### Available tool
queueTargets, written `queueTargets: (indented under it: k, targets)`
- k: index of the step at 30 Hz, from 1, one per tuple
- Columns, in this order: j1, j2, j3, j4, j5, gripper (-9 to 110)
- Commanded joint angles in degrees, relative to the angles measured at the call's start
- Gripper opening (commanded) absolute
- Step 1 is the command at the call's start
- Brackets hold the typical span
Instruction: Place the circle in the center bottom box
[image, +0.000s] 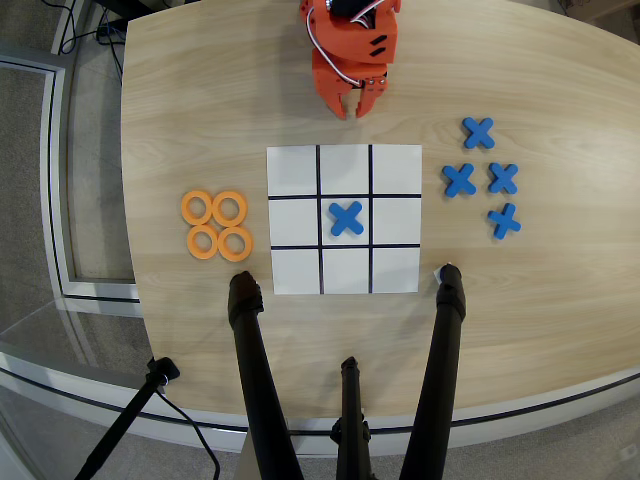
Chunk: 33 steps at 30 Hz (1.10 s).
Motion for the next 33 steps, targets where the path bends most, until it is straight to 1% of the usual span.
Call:
queueTargets:
  k: [1, 14, 19, 22, 26, 33]
  targets:
    - [-0.5, -0.4, 3.2, 0.2, 0.4, 6]
    - [-0.5, -0.4, 3.2, 0.1, 0.5, 7]
    - [0.1, -0.4, 2.4, 0.4, 1.3, 12]
    - [1.5, -6.1, -3.7, 1.1, 3.1, 13]
    - [3.9, -16.3, -16.5, 3.4, 4.8, 16]
    - [10.4, -32.8, -37.1, 2.1, 7.5, 16]
